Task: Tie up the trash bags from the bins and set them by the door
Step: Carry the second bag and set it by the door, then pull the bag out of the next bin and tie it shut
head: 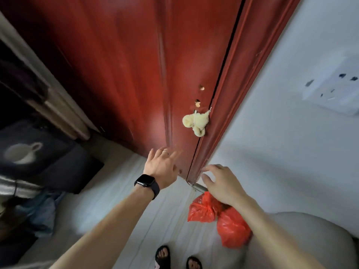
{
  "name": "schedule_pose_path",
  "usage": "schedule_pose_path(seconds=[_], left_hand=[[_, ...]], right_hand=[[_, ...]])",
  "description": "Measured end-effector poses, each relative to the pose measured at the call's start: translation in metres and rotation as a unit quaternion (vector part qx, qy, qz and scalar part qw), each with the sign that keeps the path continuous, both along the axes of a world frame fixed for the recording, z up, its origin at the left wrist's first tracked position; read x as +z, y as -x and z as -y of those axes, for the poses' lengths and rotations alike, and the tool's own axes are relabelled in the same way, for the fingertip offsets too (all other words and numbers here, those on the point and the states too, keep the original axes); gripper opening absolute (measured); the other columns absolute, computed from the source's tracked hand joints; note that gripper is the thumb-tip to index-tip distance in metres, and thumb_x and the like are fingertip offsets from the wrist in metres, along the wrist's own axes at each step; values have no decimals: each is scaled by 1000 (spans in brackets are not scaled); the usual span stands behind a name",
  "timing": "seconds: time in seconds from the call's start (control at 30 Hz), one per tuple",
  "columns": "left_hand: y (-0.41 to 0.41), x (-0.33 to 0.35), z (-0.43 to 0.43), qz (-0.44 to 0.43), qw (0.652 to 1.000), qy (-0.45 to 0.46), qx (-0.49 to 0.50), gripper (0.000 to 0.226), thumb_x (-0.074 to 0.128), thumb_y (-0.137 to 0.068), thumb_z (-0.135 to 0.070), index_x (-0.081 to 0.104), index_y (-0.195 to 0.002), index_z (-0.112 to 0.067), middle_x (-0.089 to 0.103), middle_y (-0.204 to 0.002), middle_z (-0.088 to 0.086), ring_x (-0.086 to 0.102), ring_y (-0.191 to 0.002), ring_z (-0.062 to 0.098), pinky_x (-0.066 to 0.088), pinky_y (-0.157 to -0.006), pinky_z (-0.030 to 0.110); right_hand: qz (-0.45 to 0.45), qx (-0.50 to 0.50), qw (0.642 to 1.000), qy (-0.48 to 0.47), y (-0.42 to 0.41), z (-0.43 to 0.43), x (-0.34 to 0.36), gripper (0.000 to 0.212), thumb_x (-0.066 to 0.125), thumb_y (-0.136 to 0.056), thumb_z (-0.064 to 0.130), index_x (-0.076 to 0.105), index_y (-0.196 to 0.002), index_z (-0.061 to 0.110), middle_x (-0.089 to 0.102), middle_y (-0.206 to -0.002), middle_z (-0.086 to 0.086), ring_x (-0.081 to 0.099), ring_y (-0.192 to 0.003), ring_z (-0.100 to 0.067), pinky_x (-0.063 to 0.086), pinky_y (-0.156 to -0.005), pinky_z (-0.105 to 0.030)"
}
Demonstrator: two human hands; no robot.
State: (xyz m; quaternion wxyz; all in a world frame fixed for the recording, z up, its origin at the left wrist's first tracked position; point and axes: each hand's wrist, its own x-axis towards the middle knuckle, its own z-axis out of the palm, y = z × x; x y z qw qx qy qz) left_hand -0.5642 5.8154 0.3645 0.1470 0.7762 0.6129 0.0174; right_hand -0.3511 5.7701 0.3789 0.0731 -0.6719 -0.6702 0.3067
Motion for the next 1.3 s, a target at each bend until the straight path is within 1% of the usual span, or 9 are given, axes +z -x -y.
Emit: schedule_pose_path(seconds=[0.13, 0.27, 0.43, 0.63, 0.83, 0.87, 0.93, 1.07, 1.3], left_hand=[[61, 70, 53, 6, 992, -78, 103, 55, 46, -89, -32, 38, -143, -39, 48, -145, -5, 34, -141, 23, 26, -114, 51], [123, 111, 119, -10, 966, -122, 227, 52, 50, -90, -36, 44, -142, -36, 50, -143, -6, 42, -136, 21, 32, -110, 48], [193, 144, 240, -45, 916, -131, 376, 53, 48, -89, -41, 43, -142, -38, 50, -143, -9, 43, -135, 18, 34, -109, 43], [250, 173, 446, -84, 806, -125, 572, 54, 48, -88, -42, 42, -142, -39, 49, -143, -9, 42, -135, 19, 32, -110, 46], [254, 179, 679, -122, 659, -103, 735, 56, 40, -85, -46, 44, -141, -39, 53, -140, -11, 45, -131, 16, 37, -103, 38], [251, 176, 732, -124, 624, -97, 766, 57, 39, -85, -47, 44, -141, -39, 52, -141, -11, 45, -131, 15, 36, -104, 37], [249, 174, 788, -130, 587, -94, 794, 56, 39, -85, -47, 45, -141, -39, 52, -141, -11, 45, -131, 15, 35, -105, 37], [238, 158, 936, -127, 499, -53, 856, 56, 38, -84, -47, 46, -139, -40, 53, -140, -12, 43, -133, 14, 33, -108, 40], [218, 153, 1135, -120, 367, -23, 922, 58, 36, -82, -46, 48, -137, -38, 54, -138, -11, 42, -135, 16, 31, -109, 40]], right_hand=[[-23, 107, 987, -116, 45, 0, 80, 23, 52, -96, 36, 67, -114, 32, 61, -121, 13, 50, -113, -17, 39, -101, -27], [-63, 218, 950, -216, 104, 1, 127, 21, 55, -94, 34, 69, -110, 32, 64, -117, 14, 53, -110, -17, 39, -100, -25], [-116, 368, 890, -242, 207, 40, 163, 25, 53, -94, 33, 70, -112, 27, 67, -118, 10, 54, -115, -18, 34, -101, -22], [-164, 558, 786, -210, 345, 163, 193, 26, 52, -95, 36, 68, -114, 30, 65, -120, 10, 51, -118, -17, 38, -105, -30], [-184, 715, 651, -175, 461, 357, 209, 31, 49, -91, 44, 69, -111, 32, 67, -118, 11, 55, -117, -16, 42, -106, -33], [-195, 743, 618, -170, 484, 409, 207, 30, 51, -91, 44, 70, -111, 32, 66, -119, 11, 54, -117, -16, 43, -105, -34], [-199, 767, 587, -165, 507, 461, 203, 27, 55, -94, 40, 69, -115, 32, 65, -122, 11, 52, -119, -16, 43, -104, -33], [-185, 826, 512, -145, 558, 608, 186, 36, 55, -95, 40, 60, -130, 37, 60, -130, 16, 47, -126, -16, 37, -106, -28], [-171, 898, 388, -116, 614, 833, 180, 37, 53, -97, 42, 56, -134, 40, 55, -140, 10, 42, -131, -19, 36, -109, -32]])
